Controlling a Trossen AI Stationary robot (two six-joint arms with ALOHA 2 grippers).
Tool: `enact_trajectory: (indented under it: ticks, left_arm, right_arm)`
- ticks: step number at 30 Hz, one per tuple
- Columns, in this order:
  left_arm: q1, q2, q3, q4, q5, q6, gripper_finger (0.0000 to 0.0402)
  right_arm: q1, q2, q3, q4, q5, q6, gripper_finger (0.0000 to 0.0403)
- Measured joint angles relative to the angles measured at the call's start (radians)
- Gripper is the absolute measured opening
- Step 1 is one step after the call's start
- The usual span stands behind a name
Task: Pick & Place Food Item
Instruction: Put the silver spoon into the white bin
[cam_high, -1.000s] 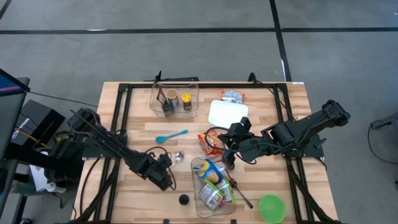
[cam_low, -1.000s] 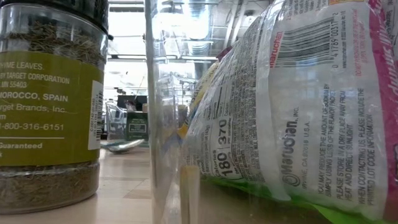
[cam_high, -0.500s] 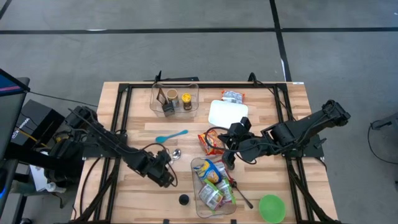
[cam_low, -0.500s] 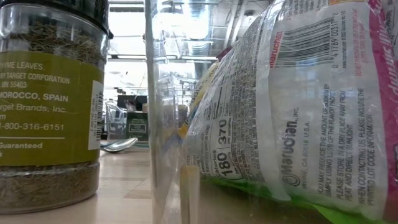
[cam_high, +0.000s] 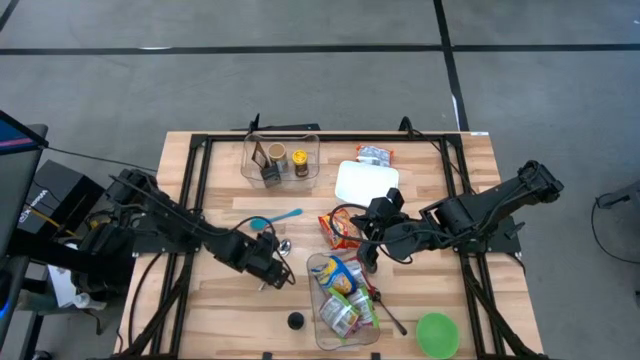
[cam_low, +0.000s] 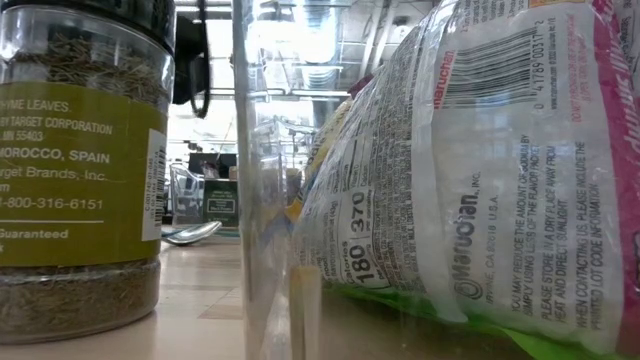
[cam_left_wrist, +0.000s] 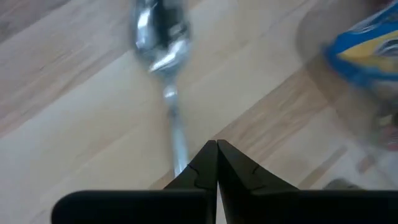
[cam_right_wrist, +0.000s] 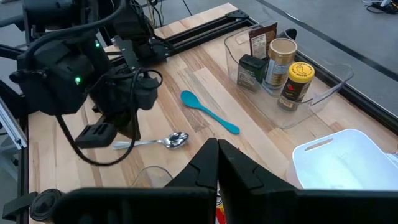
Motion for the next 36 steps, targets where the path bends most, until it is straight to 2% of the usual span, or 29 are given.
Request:
enact_trajectory:
  ticks: [9, 18, 23, 30, 36]
  left_arm:
    - [0.042, 0.056, 0.035, -0.092, 0.010, 0.027, 0.0000]
    - [0.069, 0.088, 0.035, -0.064, 0.070, 0.028, 0.0011]
    - [0.069, 0.088, 0.035, -0.064, 0.070, 0.028, 0.0045]
    - [0.069, 0.087, 0.032, -0.058, 0.060, 0.028, 0.0124]
    - [0.069, 0.087, -0.020, 0.047, 0.051, 0.078, 0.0160]
  right_arm:
    - [-0.008, 0.000, 0.000, 0.001, 0.000, 0.000, 0.0001]
    - [-0.007, 0.000, 0.000, 0.003, 0.000, 0.001, 0.0001]
    - [-0.007, 0.000, 0.000, 0.002, 0.000, 0.001, 0.0001]
    - [-0.006, 0.000, 0.000, 0.002, 0.000, 0.001, 0.0001]
    - [-0.006, 0.000, 0.000, 0.003, 0.000, 0.001, 0.0001]
